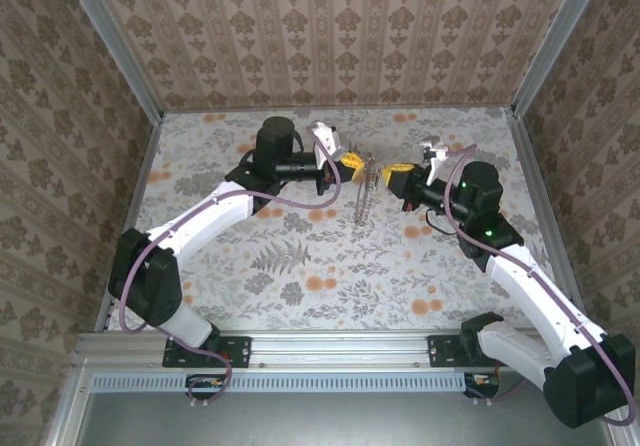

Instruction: Put the keys on the keyring

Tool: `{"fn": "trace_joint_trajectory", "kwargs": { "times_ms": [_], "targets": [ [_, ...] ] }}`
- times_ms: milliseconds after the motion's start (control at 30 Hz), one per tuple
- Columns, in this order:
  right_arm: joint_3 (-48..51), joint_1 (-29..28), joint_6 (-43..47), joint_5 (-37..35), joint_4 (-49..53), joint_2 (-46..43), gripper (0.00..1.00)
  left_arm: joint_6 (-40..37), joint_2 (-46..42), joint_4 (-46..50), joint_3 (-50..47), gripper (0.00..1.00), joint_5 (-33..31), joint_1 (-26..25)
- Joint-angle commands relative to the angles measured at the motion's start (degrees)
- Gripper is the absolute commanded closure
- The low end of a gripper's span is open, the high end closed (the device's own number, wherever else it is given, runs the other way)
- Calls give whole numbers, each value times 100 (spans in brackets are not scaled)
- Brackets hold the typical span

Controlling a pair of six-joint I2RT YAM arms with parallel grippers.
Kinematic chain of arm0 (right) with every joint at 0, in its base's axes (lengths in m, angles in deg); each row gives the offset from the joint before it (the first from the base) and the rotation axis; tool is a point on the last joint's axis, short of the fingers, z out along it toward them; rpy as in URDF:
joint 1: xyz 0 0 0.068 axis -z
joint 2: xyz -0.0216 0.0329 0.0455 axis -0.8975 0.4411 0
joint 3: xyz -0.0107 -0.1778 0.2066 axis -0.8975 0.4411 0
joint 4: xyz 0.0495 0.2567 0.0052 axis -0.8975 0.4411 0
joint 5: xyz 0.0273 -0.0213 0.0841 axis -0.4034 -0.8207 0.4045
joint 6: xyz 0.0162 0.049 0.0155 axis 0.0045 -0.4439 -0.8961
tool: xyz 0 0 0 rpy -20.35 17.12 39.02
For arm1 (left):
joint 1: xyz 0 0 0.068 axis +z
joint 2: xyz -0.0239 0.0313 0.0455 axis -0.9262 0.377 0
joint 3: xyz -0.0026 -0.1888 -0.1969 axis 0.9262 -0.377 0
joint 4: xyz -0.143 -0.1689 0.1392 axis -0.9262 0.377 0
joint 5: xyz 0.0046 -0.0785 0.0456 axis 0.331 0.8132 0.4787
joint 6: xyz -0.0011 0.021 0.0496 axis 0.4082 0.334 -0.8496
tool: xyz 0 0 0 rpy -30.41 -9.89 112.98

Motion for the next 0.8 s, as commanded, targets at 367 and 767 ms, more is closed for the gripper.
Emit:
{"fn": "trace_joint_trajectory", "kwargs": {
  "times_ms": [367, 767],
  "targets": [
    [-343, -141, -11, 162, -288, 332, 100, -143, -4, -125, 206, 100, -34, -106],
    [-389, -183, -13, 180, -349, 510, 100, -150, 21, -105, 214, 100, -46, -134]
  ]
}}
